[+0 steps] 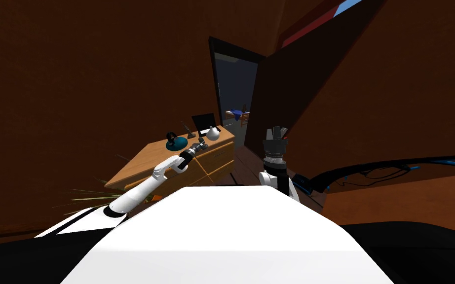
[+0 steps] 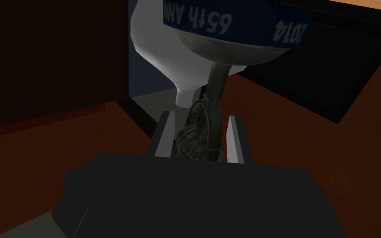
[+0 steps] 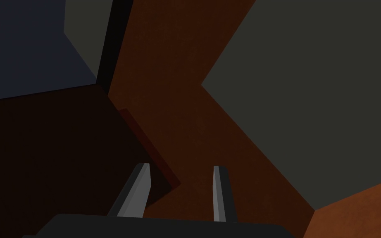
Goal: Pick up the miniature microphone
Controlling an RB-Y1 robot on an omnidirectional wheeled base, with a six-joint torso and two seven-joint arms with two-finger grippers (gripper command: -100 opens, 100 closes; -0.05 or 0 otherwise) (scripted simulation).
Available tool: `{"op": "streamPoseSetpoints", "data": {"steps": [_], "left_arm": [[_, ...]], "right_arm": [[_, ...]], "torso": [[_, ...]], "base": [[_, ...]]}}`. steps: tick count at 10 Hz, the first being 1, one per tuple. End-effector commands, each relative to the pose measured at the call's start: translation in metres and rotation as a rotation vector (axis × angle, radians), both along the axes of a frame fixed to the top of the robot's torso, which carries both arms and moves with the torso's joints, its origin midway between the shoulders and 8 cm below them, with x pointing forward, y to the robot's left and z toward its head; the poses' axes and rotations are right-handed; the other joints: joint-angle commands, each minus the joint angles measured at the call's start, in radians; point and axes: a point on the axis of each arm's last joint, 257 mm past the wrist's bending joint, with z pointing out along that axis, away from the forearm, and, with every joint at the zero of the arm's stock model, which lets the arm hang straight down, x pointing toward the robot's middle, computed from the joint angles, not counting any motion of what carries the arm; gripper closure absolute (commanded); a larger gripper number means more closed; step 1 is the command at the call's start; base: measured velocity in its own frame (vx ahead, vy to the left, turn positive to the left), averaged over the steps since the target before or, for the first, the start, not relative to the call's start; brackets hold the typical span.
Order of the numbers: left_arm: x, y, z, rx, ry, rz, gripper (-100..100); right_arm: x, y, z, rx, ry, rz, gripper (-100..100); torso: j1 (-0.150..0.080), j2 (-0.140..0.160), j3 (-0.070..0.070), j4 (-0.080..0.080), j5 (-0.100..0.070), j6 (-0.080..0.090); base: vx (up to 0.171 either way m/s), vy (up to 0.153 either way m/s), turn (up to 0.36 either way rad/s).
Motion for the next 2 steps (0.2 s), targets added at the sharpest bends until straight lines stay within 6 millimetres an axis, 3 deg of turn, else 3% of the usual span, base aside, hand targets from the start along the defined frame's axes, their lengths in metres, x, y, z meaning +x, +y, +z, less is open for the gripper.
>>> {"op": "streamPoseSetpoints", "data": {"steps": [1, 2], "left_arm": [[0.0000, 0.0000, 0.0000, 0.000, 0.000, 0.000, 100], [-0.0004, -0.0019, 0.0011, -0.001, -0.003, -0.004, 0]], "right_arm": [[0.0000, 0.0000, 0.0000, 0.000, 0.000, 0.000, 0], [0.0000, 0.0000, 0.0000, 0.000, 0.000, 0.000, 0]], "torso": [[0.000, 0.000, 0.000, 0.000, 0.000, 0.000], [0.000, 0.000, 0.000, 0.000, 0.000, 0.000]], "base": [[0.000, 0.000, 0.000], [0.000, 0.000, 0.000]]}}
